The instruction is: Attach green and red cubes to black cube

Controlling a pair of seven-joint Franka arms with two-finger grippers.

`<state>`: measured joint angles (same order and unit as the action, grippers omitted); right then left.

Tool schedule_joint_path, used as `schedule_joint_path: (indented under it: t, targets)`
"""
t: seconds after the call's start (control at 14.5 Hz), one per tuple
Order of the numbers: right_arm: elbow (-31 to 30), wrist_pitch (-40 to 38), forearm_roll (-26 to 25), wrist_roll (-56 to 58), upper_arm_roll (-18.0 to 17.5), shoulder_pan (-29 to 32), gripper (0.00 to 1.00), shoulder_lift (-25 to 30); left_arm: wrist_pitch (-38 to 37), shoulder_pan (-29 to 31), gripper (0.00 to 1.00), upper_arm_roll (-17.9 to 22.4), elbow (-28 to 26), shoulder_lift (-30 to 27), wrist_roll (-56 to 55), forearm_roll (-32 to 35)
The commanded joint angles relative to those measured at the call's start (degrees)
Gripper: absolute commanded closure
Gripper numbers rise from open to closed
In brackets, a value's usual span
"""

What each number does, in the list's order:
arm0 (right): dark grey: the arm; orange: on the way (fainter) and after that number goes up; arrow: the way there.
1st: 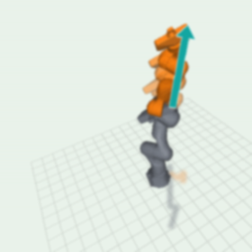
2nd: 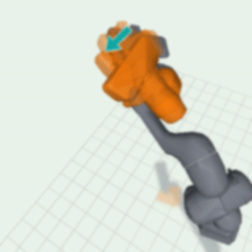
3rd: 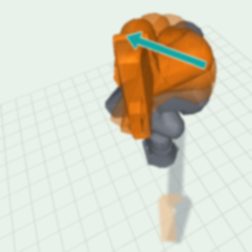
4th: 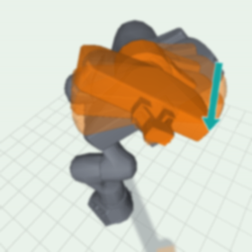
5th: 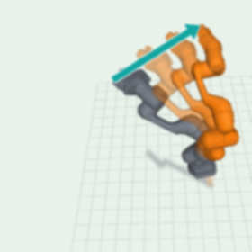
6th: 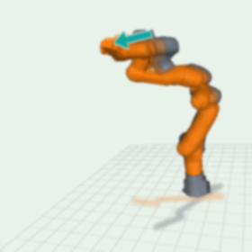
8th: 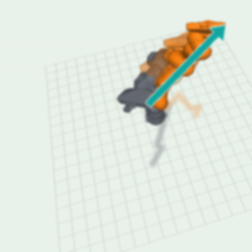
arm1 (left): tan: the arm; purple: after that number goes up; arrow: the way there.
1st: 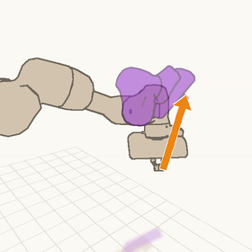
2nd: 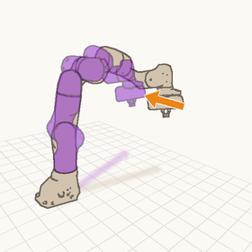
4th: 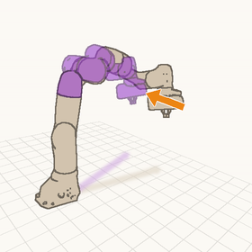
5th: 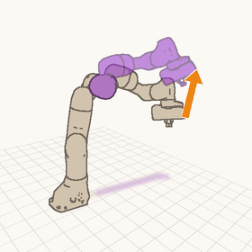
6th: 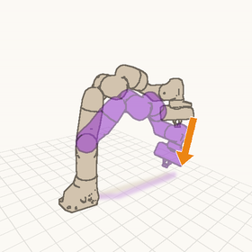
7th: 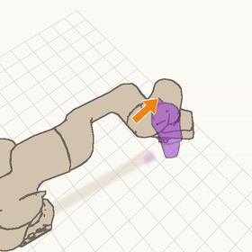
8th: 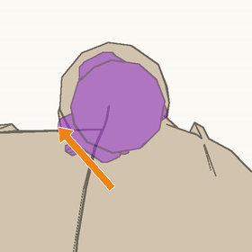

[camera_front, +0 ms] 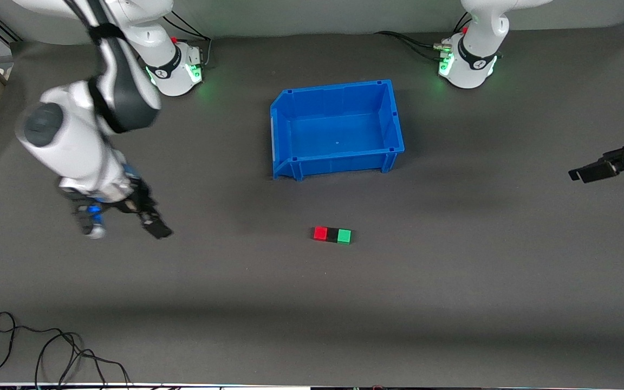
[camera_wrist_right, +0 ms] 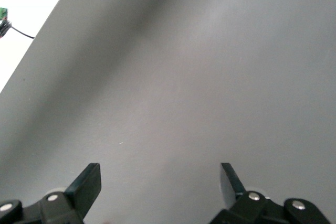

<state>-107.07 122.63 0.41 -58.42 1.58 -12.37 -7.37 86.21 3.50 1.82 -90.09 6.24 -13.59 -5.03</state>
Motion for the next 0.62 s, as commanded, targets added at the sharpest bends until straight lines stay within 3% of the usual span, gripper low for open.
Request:
schedule_joint_path:
  t: [0.0,0.21,0.55]
  targets:
    - [0.5,-5.4,1.5,16.0,3.6,-0.1,0.0,3.4,-0.1,-4.9,0.0,0.4,1.9,-1.8,7.5,4.3]
    - [5.4,-14.8,1.4,31.7,6.7,1.2,0.0,4.6,1.6,-5.0,0.0,-1.4,1.5,-4.0,14.7,4.4]
    - [14.0,-27.2,0.7,50.1,6.7,6.0,0.0,4.9,6.3,-5.0,0.0,-3.3,-0.9,-5.1,15.3,4.4]
